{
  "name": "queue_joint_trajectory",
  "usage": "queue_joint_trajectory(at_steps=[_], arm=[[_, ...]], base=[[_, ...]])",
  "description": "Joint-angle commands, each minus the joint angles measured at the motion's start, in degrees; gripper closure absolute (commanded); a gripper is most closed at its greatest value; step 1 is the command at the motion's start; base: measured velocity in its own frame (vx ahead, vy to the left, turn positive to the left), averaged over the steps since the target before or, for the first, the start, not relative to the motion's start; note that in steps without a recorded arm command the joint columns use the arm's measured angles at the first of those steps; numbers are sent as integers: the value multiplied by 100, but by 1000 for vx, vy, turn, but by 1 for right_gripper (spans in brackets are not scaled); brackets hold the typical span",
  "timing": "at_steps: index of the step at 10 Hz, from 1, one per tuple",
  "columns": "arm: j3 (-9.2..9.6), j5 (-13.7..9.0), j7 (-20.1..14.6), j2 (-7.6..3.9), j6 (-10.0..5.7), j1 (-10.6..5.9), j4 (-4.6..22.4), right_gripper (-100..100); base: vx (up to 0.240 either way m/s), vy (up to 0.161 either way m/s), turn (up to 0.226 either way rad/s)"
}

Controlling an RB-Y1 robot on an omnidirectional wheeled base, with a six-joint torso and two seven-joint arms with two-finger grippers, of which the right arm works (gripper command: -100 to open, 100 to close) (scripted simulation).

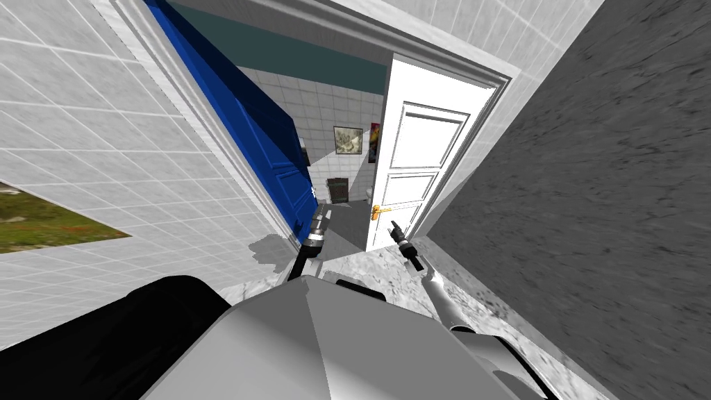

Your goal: Push the door open

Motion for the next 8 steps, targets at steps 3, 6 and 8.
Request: queue_joint_trajectory(at_steps=[3, 6, 8], arm=[[49, 99, -214, -89, -4, -237, 414, -100], [86, 178, -376, -157, -13, -434, 765, -100], [103, 214, -451, -187, -17, -524, 926, -100]], base=[[103, -39, 38], [71, -28, 26], [77, -34, 27]])
